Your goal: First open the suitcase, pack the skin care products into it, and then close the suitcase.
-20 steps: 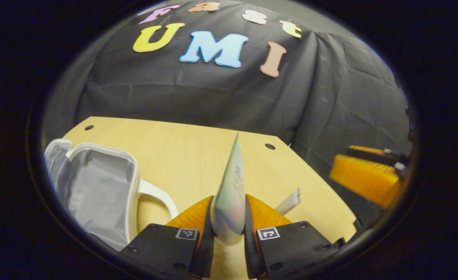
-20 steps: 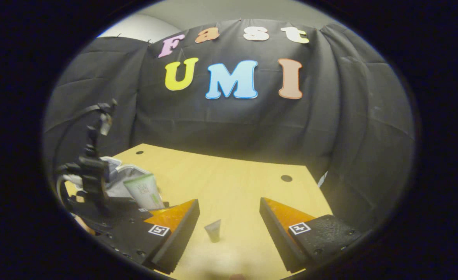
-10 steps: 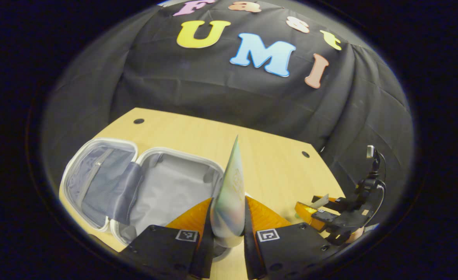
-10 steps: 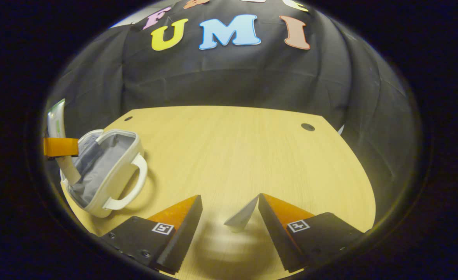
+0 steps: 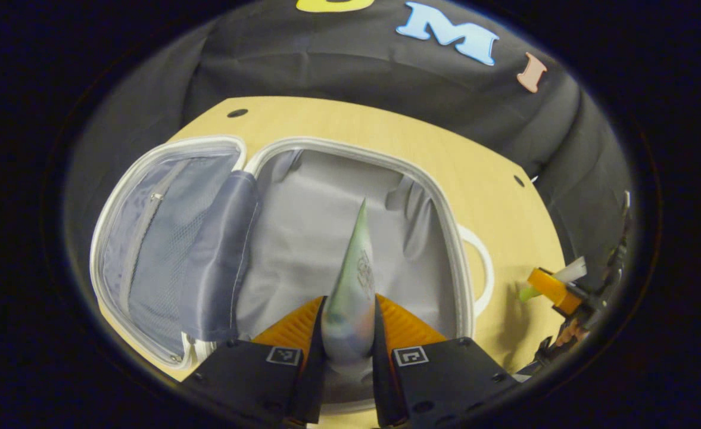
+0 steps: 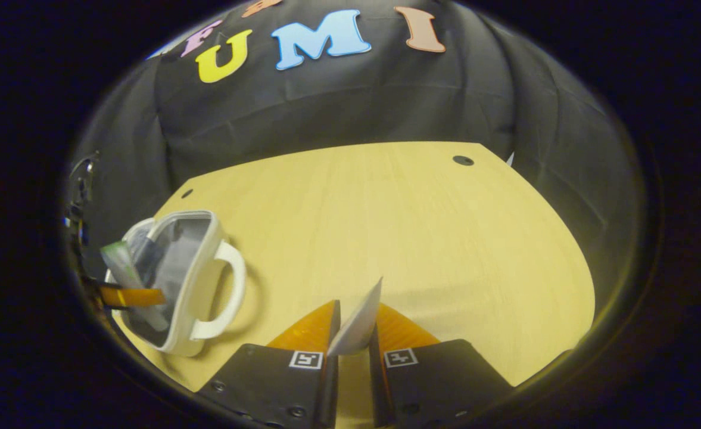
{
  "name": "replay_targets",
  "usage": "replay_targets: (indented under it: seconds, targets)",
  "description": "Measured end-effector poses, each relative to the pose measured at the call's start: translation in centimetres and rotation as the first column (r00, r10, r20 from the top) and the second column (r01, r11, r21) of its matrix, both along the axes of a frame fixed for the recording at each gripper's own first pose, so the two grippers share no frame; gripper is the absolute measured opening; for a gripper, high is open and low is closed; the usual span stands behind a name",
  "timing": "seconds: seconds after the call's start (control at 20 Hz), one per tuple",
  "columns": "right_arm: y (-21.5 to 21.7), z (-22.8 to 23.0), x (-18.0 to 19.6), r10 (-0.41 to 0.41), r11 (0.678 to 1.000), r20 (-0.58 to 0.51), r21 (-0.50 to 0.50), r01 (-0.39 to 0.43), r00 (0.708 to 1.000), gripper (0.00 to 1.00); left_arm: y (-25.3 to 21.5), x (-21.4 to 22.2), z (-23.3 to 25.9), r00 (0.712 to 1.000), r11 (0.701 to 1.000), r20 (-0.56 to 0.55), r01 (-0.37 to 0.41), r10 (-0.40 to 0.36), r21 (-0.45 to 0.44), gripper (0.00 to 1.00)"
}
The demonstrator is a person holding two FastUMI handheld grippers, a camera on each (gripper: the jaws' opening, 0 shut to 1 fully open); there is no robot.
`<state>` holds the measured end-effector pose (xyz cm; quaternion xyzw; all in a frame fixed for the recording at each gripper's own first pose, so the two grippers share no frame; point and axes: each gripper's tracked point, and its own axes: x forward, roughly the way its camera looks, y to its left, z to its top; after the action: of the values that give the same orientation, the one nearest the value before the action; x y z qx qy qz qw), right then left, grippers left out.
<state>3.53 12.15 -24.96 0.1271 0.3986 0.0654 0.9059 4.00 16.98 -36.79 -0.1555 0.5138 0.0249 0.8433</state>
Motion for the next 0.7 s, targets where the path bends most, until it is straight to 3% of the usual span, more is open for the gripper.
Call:
replay_targets:
  seconds: [0.05, 0.1, 0.2, 0.3, 0.35, 0.6, 0.7]
  targets:
    - [2.1, 1.4, -0.7, 0.022, 0.999, 0.005, 0.030, -0.022, 1.000, 0.22, 0.1, 0.3, -0.3, 1.000, 1.000, 0.001, 0.016, -0.016, -0.006, 0.48]
    - [4.5, 2.7, -1.3, 0.052, 0.996, 0.010, 0.066, -0.052, 0.999, 0.19, 0.2, 0.5, -0.1, 0.999, 0.999, 0.018, 0.036, -0.035, -0.014, 0.43]
    - [8.9, 4.9, -1.9, 0.105, 0.987, 0.026, 0.123, -0.107, 0.994, 0.22, 0.8, 1.2, 0.7, 0.996, 0.998, 0.058, 0.063, -0.063, 0.001, 0.49]
    - [12.7, 6.5, -2.1, 0.153, 0.973, 0.042, 0.167, -0.157, 0.987, 0.19, 2.4, 1.4, 2.0, 0.992, 0.997, 0.108, 0.067, -0.072, 0.046, 0.75]
    - [14.4, 7.0, -2.2, 0.176, 0.966, 0.045, 0.183, -0.181, 0.983, 0.22, 3.4, 1.3, 2.7, 0.988, 0.996, 0.139, 0.059, -0.068, 0.063, 0.86]
    - [20.1, 3.2, -2.4, 0.277, 0.951, -0.083, 0.168, -0.260, 0.957, 0.19, 9.2, -1.3, 9.6, 0.950, 0.999, 0.310, -0.048, 0.037, 0.027, 0.90]
    - [21.5, 2.0, -2.1, 0.289, 0.948, -0.118, 0.175, -0.267, 0.950, 0.25, 13.1, -2.6, 11.9, 0.928, 0.993, 0.359, -0.114, 0.094, 0.034, 0.87]
